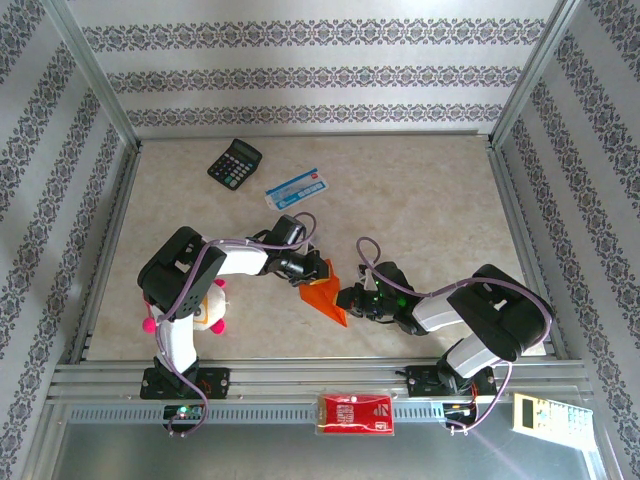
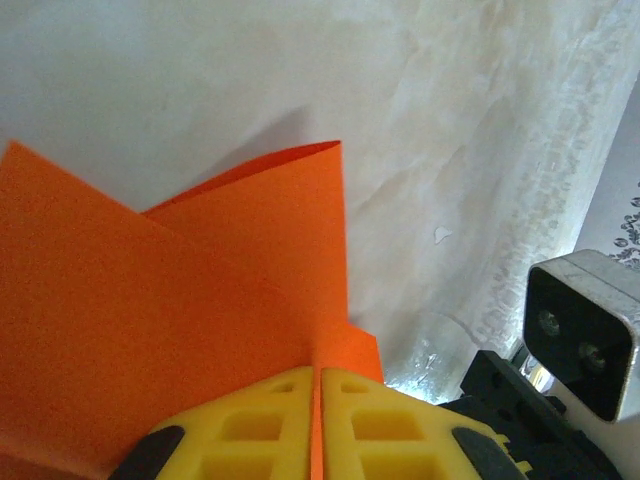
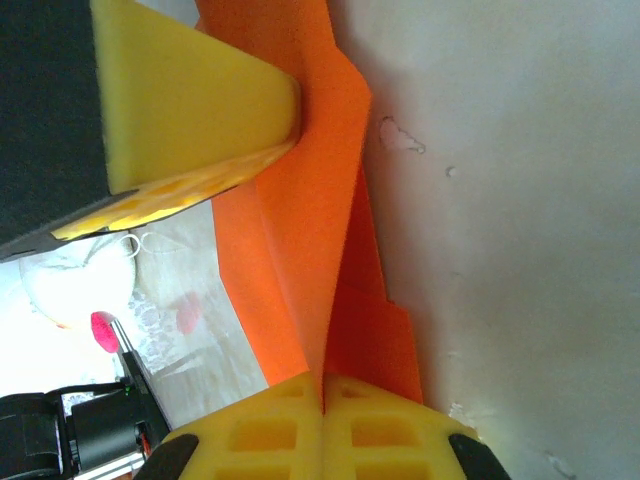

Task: Fold a paper plane with a square sheet of paper (pick it up from the middle)
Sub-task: Fourth fold the wing at the center of the table.

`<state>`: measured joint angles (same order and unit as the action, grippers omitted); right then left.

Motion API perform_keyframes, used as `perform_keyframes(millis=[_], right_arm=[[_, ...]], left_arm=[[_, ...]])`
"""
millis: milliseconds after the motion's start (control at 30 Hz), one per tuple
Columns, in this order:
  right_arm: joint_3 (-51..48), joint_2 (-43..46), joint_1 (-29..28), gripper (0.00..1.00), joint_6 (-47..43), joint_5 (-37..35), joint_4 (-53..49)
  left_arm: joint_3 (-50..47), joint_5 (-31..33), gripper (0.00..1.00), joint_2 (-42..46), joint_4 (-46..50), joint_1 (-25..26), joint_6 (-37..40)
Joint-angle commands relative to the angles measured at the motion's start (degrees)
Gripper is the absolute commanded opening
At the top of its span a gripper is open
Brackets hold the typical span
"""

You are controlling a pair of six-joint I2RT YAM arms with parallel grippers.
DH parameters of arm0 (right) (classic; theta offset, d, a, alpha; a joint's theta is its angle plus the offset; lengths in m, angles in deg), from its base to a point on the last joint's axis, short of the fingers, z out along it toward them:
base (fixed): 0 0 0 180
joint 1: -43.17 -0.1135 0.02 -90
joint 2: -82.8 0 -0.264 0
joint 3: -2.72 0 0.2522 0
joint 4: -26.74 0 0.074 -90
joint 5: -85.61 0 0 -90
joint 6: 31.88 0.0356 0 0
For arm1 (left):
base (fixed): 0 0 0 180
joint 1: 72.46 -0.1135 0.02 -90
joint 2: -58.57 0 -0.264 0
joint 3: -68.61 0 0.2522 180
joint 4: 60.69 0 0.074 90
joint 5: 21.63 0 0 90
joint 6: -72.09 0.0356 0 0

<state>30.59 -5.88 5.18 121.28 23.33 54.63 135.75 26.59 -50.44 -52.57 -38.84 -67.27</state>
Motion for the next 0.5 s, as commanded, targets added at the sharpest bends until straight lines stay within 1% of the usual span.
perform_keyframes(millis=[0,300,467], right_arm=[[-1.2,-2.2,0.6,0.02,-0.2,-4.3,-3.1],[-1.1,-2.3,0.6,0.02,-0.1,-4.2,-3.1],[-1.1,-1.2,0.6,0.06,-0.1,-3.6,-3.7]], left_arm=[[-1.4,1.3,0.12,-0.7,1.6,-0.7,2.0],[-2.0,1.8,0.12,-1.3,2.2,-0.8,2.9],[-2.0,2.1,0.11,-2.3,2.9,-1.3,3.9]])
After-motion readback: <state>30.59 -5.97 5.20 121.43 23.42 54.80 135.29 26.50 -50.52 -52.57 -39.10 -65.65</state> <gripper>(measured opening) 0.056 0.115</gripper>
